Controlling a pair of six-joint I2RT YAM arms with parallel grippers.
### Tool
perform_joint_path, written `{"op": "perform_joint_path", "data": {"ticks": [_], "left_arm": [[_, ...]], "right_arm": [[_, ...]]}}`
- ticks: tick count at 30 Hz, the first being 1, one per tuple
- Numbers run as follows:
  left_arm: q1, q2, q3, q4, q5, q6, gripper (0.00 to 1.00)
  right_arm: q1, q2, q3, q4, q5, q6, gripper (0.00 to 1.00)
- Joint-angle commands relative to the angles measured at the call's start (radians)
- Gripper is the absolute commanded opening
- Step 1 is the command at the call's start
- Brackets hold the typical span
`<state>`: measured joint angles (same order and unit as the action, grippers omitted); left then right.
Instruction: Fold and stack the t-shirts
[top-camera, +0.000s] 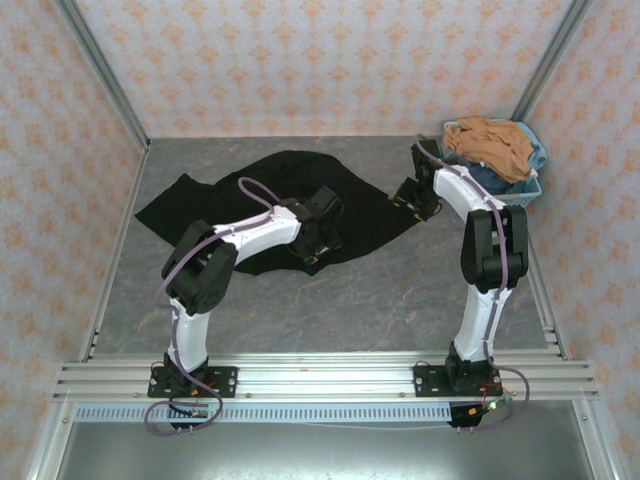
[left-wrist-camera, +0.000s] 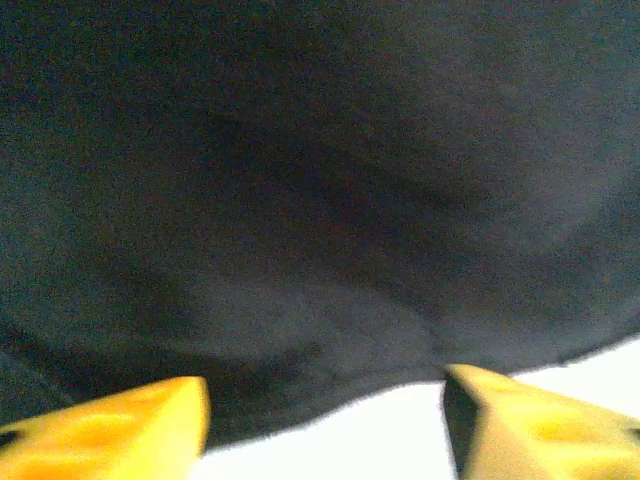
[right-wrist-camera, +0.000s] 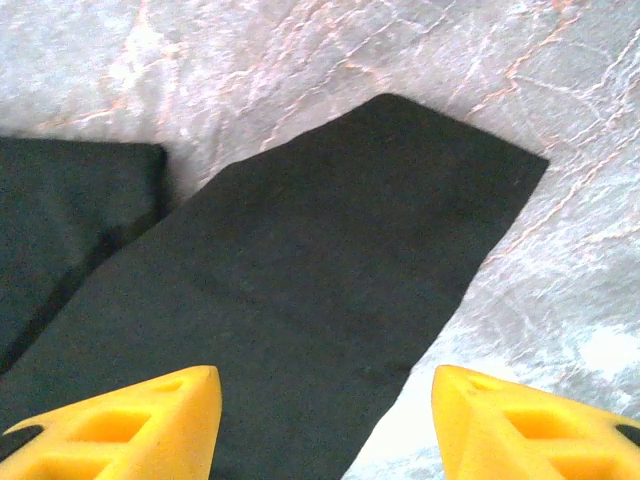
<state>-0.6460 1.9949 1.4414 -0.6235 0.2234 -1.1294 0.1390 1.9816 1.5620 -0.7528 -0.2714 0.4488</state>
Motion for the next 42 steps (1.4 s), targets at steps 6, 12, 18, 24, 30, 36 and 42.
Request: {"op": "perform_joint_path", "data": {"ticks": [6, 12, 18, 24, 30, 36, 42], "left_arm": [[0.02, -0.138, -0.163, -0.127, -0.152, 0.073, 0.0], [0.073, -0.389, -0.323, -0.154, -0.182, 0.116, 0.0], [0.135, -0.517, -0.394, -0.158, -0.17, 0.149, 0.0], [0.076, -0.463, -0.333, -0.03, -0.052, 0.087, 0.31], [-0.028, -0.307, -0.212, 0.016, -0.003, 0.092, 0.42], [-0.046, -0.235, -0.157, 0.012, -0.002, 0.108, 0.43], [-0.046, -0.253, -0.171, 0.001, -0.018, 0.117, 0.43]], "right_arm": [[0.001, 0.009, 0.052, -0.028, 0.029, -0.043, 0.56], [0.064, 0.089, 0.149, -0.053, 0.012, -0.105, 0.58], [0.106, 0.178, 0.265, -0.071, 0.046, -0.127, 0.61], [0.088, 0.267, 0.374, -0.182, 0.142, -0.131, 0.63], [0.075, 0.197, 0.182, -0.142, 0.185, -0.082, 0.58], [0.053, 0.192, 0.051, -0.079, 0.125, -0.039, 0.49], [0.068, 0.071, -0.057, -0.046, 0.103, 0.032, 0.0]]}}
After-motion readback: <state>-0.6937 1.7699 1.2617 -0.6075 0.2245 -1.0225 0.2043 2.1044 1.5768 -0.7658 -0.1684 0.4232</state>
